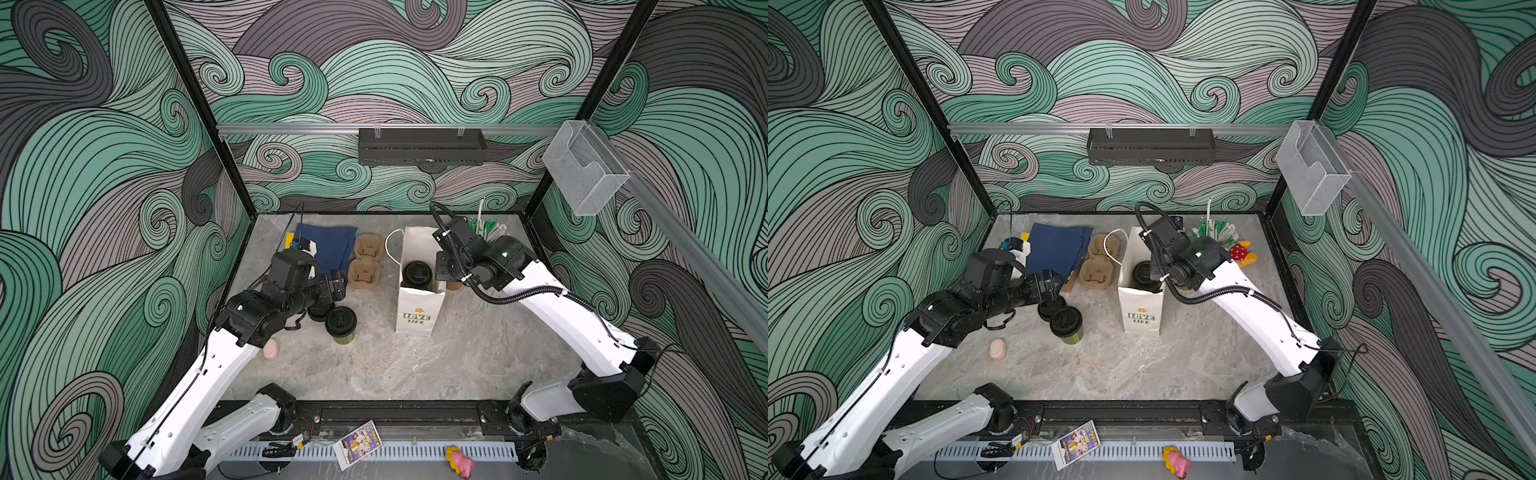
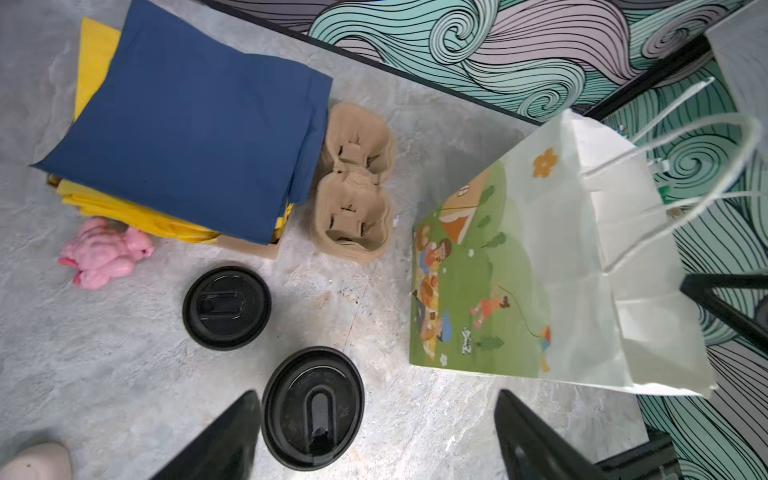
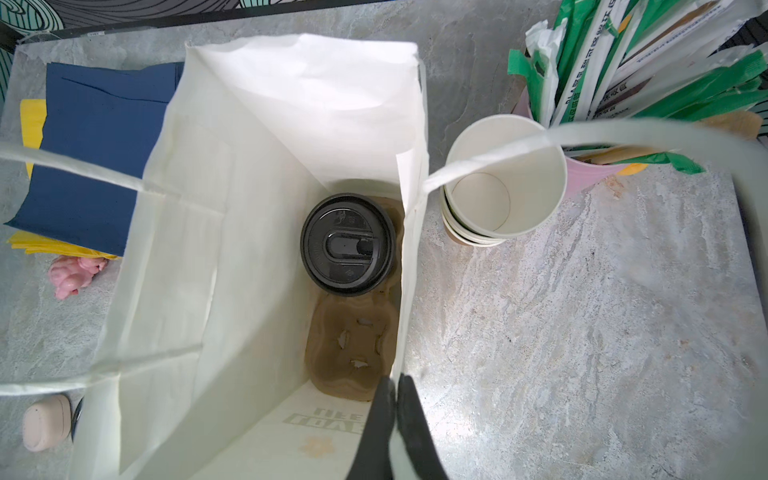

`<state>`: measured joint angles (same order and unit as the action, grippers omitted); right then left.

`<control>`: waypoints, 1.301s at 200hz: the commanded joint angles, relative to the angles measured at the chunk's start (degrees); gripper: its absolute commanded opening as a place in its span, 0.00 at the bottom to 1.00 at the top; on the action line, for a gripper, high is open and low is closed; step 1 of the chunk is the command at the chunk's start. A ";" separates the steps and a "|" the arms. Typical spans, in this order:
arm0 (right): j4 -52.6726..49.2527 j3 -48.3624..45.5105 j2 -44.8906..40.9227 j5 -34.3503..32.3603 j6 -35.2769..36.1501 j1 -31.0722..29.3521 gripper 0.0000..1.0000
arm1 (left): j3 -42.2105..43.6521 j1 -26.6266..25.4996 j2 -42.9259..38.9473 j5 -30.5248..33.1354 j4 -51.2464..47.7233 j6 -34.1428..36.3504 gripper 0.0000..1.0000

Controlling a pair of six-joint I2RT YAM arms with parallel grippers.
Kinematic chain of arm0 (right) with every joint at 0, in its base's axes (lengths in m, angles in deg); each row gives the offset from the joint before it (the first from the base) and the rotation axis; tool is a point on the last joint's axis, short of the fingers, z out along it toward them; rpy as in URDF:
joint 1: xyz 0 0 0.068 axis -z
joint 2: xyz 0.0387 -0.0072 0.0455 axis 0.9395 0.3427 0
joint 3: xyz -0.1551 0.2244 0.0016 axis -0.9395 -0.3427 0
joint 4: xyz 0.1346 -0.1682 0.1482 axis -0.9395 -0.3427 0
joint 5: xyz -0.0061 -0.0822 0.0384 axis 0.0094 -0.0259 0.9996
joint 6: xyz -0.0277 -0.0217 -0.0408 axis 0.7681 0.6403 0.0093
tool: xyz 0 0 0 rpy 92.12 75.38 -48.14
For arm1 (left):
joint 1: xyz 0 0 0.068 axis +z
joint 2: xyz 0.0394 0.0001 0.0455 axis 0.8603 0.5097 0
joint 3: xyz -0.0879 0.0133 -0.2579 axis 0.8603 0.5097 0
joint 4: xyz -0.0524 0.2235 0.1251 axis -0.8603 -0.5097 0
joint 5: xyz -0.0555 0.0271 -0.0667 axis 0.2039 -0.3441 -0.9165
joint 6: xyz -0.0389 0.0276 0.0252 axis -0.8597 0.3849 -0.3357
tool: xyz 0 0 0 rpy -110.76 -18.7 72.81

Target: Pack the takeout coffee

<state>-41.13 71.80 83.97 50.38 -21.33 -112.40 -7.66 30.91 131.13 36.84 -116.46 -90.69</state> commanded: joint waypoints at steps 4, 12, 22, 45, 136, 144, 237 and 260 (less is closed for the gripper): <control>-1.64 -0.32 -0.88 1.85 2.29 0.68 0.15 | 1.50 0.95 -1.43 2.36 -3.57 -2.03 0.90; -1.92 0.21 -1.12 2.16 2.84 0.65 0.22 | 2.34 1.32 -1.74 2.19 -3.55 -2.32 0.91; -2.35 1.22 -1.60 2.50 3.90 0.73 0.29 | 3.39 1.95 -2.15 1.73 -3.34 -2.37 0.92; -3.25 2.69 -3.83 4.25 7.92 0.78 0.43 | 5.77 4.34 -2.00 -1.30 -3.08 -1.25 0.94; 0.21 7.70 -8.54 20.75 17.48 -8.45 0.57 | 12.08 20.88 -10.20 -2.69 -0.33 -8.47 0.92; 0.06 9.52 -6.08 20.72 17.88 -11.13 0.57 | 11.52 21.95 -11.62 -0.28 -1.34 -8.93 0.92; -9.48 34.46 30.57 15.95 18.28 -24.19 0.68 | 8.79 22.29 -27.40 19.33 -13.26 -12.77 0.89; -12.03 39.91 37.25 15.31 17.75 -24.19 0.75 | 9.54 22.29 -29.99 20.13 -15.47 -13.48 0.89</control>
<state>-47.64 106.47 117.10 68.35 -3.10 -137.01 1.83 52.92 103.35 53.56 -126.71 -102.67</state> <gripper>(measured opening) 0.715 0.893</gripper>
